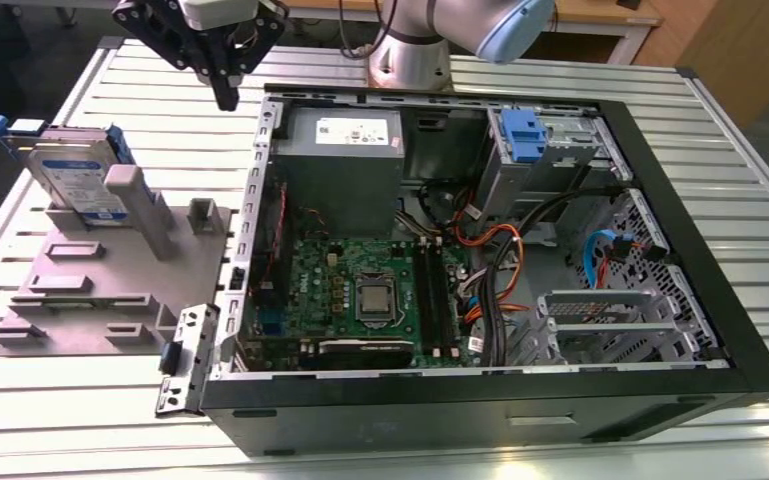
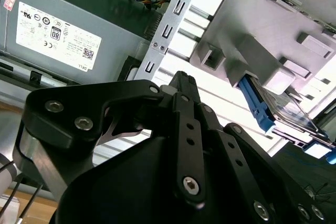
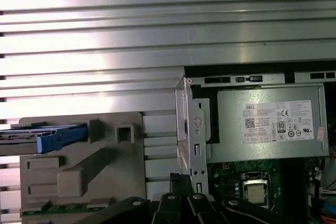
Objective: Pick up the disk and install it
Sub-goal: 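Reach for the disk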
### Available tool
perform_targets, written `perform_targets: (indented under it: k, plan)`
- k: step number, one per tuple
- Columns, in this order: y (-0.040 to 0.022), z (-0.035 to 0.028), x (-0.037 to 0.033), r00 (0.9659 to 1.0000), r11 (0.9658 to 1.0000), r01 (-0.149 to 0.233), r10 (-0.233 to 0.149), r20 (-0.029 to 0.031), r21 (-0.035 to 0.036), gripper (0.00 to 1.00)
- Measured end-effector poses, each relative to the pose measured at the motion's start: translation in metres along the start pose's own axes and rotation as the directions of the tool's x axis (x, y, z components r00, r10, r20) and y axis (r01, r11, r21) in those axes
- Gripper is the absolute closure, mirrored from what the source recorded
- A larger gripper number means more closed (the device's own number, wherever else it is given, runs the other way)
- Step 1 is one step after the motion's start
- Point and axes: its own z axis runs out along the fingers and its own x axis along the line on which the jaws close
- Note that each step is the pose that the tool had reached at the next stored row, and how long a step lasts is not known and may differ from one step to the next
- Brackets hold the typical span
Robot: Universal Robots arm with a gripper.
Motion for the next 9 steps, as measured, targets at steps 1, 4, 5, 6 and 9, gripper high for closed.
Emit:
perform_targets:
  k: [1, 4, 5, 6, 9]
  plan:
    - [0.0000, 0.0000, 0.0003, 1.0000, 1.0000, 0.000, 0.000, 0.0000, 0.0000, 0.89]
    - [-0.0001, 0.0000, 0.0019, 1.0000, 1.0000, 0.000, 0.000, 0.0000, 0.0000, 0.89]
    - [-0.0002, -0.0001, 0.0027, 1.0000, 1.0000, 0.000, 0.000, 0.0000, 0.0000, 0.89]
    - [-0.0003, -0.0001, 0.0035, 1.0000, 1.0000, 0.000, 0.000, 0.0001, 0.0000, 0.89]
    - [-0.0004, -0.0001, 0.0051, 1.0000, 1.0000, 0.000, 0.000, 0.0001, -0.0001, 0.89]
